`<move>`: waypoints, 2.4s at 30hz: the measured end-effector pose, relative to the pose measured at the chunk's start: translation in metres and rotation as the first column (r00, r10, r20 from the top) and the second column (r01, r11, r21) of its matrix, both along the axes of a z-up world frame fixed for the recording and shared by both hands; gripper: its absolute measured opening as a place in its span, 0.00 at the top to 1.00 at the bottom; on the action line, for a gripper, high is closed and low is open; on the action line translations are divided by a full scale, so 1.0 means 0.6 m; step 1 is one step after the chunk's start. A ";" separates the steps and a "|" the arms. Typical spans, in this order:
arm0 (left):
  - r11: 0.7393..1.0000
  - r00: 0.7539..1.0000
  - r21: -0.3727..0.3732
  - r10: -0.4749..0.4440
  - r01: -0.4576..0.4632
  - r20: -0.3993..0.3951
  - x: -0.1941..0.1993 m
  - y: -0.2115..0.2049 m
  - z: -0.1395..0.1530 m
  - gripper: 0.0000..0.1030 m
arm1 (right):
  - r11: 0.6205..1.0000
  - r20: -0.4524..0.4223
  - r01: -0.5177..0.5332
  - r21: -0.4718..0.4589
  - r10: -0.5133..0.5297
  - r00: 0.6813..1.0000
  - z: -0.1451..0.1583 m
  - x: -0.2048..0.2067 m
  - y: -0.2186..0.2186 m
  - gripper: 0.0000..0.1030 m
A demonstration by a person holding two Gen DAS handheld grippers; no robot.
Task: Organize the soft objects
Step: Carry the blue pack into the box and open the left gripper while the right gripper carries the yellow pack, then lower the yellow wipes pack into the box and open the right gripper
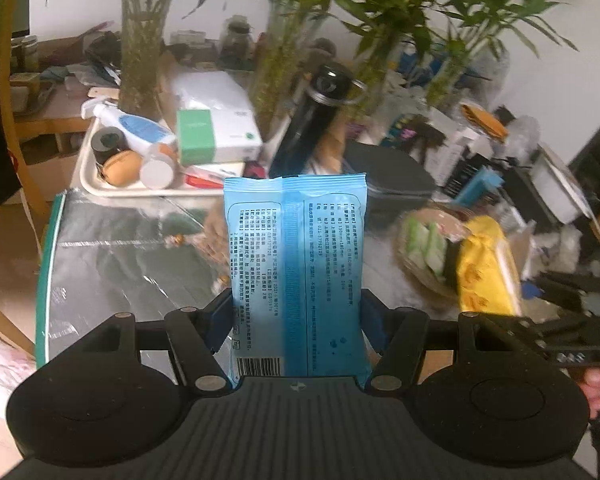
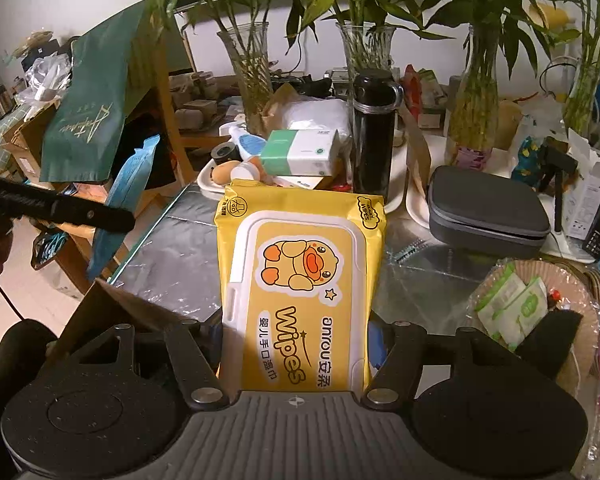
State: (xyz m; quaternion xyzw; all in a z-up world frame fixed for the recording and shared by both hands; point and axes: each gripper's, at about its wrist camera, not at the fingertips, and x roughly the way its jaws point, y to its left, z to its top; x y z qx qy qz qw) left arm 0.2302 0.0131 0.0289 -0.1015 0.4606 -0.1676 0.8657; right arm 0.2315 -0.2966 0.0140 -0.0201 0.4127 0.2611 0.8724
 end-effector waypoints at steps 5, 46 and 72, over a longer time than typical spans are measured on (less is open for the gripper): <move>0.999 0.999 -0.035 -0.027 0.026 -0.035 -0.043 -0.016 -0.003 0.38 | 1.000 0.007 -0.008 0.007 0.008 1.000 0.010 -0.023 0.000 0.35; 0.989 0.986 0.048 0.136 -0.141 0.094 -0.219 0.029 -0.035 0.18 | 0.991 -0.050 -0.121 -0.056 0.118 0.992 0.030 -0.112 0.085 0.31; 0.989 0.984 0.092 0.102 -0.116 0.147 -0.208 0.042 -0.033 0.18 | 0.999 0.019 0.010 -0.046 -0.009 1.000 -0.023 -0.085 0.034 0.00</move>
